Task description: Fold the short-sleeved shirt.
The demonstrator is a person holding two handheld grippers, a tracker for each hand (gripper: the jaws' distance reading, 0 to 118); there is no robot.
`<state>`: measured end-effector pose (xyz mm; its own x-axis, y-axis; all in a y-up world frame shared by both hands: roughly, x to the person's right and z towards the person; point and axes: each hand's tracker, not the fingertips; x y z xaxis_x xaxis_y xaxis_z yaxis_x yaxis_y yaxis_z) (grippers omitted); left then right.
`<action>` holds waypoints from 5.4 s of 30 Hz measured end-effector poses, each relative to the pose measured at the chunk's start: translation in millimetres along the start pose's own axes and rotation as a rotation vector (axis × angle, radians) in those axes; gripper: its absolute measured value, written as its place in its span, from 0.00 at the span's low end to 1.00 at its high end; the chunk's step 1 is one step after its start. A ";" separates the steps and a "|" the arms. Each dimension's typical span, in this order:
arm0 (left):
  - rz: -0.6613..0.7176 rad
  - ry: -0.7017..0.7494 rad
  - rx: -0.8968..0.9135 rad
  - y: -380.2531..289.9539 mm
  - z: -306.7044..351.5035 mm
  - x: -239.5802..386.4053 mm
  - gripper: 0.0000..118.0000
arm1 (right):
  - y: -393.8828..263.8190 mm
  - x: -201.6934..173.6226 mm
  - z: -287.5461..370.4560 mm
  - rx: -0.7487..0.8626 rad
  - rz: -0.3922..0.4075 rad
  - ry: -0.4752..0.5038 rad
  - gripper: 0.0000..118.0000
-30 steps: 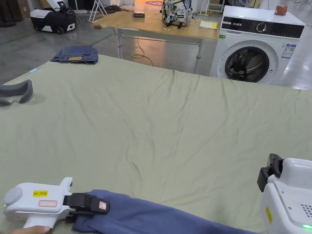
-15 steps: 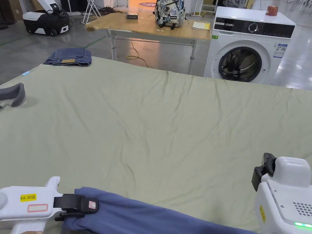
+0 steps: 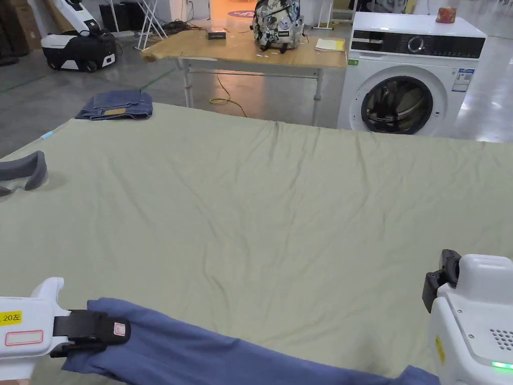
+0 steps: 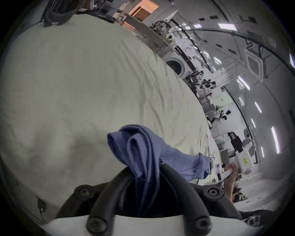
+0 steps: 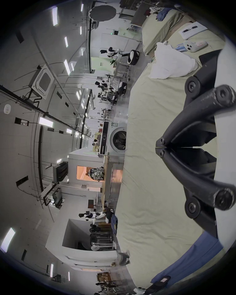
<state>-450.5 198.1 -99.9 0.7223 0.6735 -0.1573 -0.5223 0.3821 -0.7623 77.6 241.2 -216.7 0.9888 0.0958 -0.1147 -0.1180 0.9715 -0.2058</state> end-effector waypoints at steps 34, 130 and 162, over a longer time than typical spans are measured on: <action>-0.071 -0.043 -0.355 -66.1 -215.2 143.1 0.40 | -9.7 29.7 8.3 -0.030 -0.045 -0.034 0.00; -0.123 0.009 -0.110 2.3 -51.0 122.3 0.02 | -22.3 18.8 7.9 -0.111 -0.100 0.049 0.00; -0.211 -0.053 -0.441 -83.5 -240.7 247.4 0.33 | -32.1 56.7 13.5 -0.165 -0.109 -0.021 0.00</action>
<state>-119.0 180.5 -226.3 0.7617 0.6458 0.0528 -0.1170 0.2173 -0.9691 138.7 218.4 -203.5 0.9980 -0.0018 -0.0635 -0.0221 0.9276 -0.3730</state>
